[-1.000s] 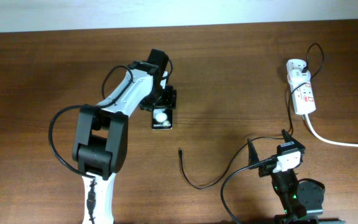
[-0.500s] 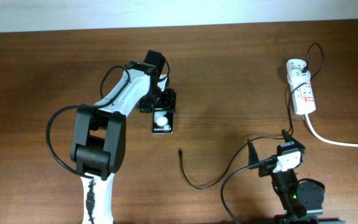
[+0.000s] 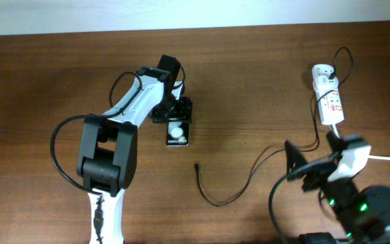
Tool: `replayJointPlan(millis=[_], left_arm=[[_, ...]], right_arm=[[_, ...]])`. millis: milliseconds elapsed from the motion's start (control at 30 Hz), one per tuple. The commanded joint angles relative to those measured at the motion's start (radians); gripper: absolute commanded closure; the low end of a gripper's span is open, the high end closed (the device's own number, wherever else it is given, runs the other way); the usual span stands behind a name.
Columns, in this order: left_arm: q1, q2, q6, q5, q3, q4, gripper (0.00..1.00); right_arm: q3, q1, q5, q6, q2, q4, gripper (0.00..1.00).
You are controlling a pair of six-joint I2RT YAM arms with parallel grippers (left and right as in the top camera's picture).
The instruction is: Plug charger to phone and switch on socket
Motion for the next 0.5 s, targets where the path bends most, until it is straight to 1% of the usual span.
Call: replayJointPlan(millis=[0, 33, 67, 100, 267, 300, 333, 367, 433, 467], left_arm=[[0.000, -0.008, 0.007, 0.024, -0.021, 0.003, 0.25], [0.000, -0.008, 0.007, 0.024, -0.021, 0.006, 0.25], [0.000, -0.008, 0.007, 0.024, -0.020, 0.006, 0.25], [0.000, -0.008, 0.007, 0.024, -0.020, 0.006, 0.25], [0.000, -0.008, 0.007, 0.024, -0.021, 0.006, 0.25], [-0.001, -0.008, 0.007, 0.024, -0.020, 0.007, 0.25], [-0.002, -0.008, 0.007, 0.024, -0.021, 0.007, 0.26], [-0.001, -0.008, 0.007, 0.024, -0.021, 0.006, 0.28], [-0.001, -0.008, 0.007, 0.023, -0.020, 0.005, 0.28], [-0.001, -0.008, 0.007, 0.024, -0.021, 0.006, 0.27]], right_arm=[[0.321, -0.002, -0.007, 0.008, 0.275, -0.249, 0.01], [0.389, -0.002, -0.014, 0.008, 0.346, -0.314, 0.01], [0.486, -0.002, -0.056, 0.008, 0.466, -0.386, 0.01], [0.511, -0.002, -0.090, 0.008, 0.521, -0.385, 0.01], [0.518, -0.002, -0.491, 0.008, 0.851, -0.387, 0.01], [0.518, 0.000, -0.521, 0.008, 0.918, -0.391, 0.02], [0.518, 0.000, -0.545, 0.007, 1.027, -0.428, 0.01], [0.505, 0.005, -0.545, -0.006, 1.096, -0.430, 0.01], [0.467, 0.026, -0.549, -0.049, 1.225, -0.397, 0.01], [0.444, 0.039, -0.576, -0.049, 1.274, -0.350, 0.01]])
